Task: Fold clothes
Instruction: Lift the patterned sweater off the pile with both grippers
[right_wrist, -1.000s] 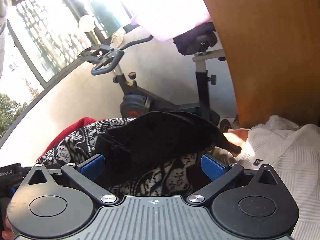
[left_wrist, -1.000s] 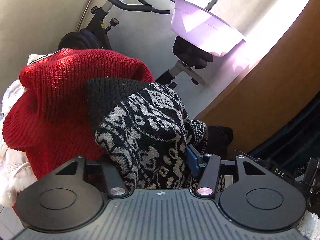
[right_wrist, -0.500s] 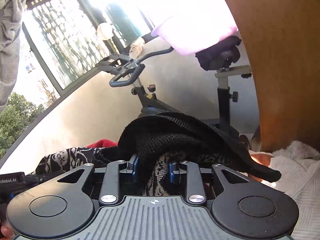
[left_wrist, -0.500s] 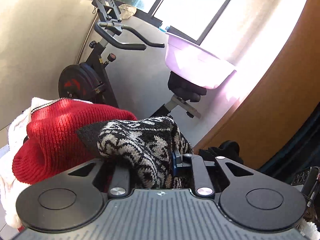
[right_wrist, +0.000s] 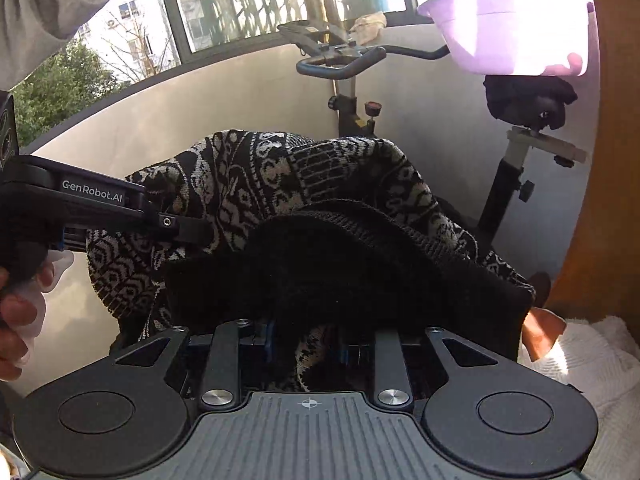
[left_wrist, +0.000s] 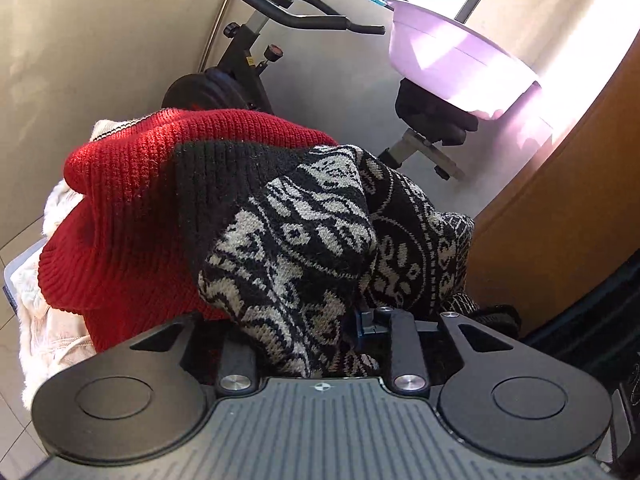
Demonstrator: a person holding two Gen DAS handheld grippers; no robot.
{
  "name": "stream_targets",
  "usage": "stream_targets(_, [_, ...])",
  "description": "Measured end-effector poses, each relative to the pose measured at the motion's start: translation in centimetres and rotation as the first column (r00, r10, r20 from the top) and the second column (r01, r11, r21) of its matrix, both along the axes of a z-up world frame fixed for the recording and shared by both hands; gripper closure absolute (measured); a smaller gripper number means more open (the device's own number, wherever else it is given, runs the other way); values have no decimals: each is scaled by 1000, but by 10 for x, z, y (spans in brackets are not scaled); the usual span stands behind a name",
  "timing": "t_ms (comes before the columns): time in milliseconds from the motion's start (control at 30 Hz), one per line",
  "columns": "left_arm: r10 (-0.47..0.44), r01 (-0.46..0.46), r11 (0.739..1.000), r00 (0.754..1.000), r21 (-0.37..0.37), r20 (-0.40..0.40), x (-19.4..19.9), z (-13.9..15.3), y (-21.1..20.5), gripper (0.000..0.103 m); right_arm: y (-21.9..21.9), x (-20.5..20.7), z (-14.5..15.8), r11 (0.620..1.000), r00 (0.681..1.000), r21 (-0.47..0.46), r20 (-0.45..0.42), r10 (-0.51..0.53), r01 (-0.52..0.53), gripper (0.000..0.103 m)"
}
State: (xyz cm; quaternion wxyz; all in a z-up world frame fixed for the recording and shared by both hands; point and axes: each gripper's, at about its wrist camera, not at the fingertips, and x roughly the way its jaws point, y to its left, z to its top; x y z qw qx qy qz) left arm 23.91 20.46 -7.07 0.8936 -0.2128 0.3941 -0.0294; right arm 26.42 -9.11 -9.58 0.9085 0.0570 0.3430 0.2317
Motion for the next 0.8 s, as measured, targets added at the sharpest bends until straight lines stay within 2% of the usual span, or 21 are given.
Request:
stream_targets(133, [-15,15,1000,1000,25,-16,10,0,-6,71,1,5,3,1000,1000,-1,-25,-6,6,71])
stream_targets(233, [-8,8,1000,1000,13,-26,12,-2,-6,69,4,4,5,1000,1000,-24,-28,-12,11,64])
stream_targets(300, [-11,11,1000,999,4,-30,13,-4,-4,67,4,4,6,999,999,-24,-39,-27,26,53])
stream_targets(433, [-19,18,1000,999,-25,-26,13,-7,0,63,-1,1,11,999,997,-8,-56,-46,45,47])
stream_targets(500, [-13,11,998,999,-60,-29,13,-10,4,60,-4,-5,15,999,998,-10,-38,-49,48,31])
stream_targets(567, [-8,5,995,999,-97,-35,13,-13,8,56,-9,-13,18,998,999,-20,-2,-53,53,2])
stream_targets(700, [-14,10,995,999,-102,-37,15,-14,8,55,-15,-12,9,991,996,-101,9,-91,91,1])
stream_targets(800, [-10,6,995,999,-98,-45,17,-13,7,54,-13,0,-4,991,996,-105,-9,-89,88,1])
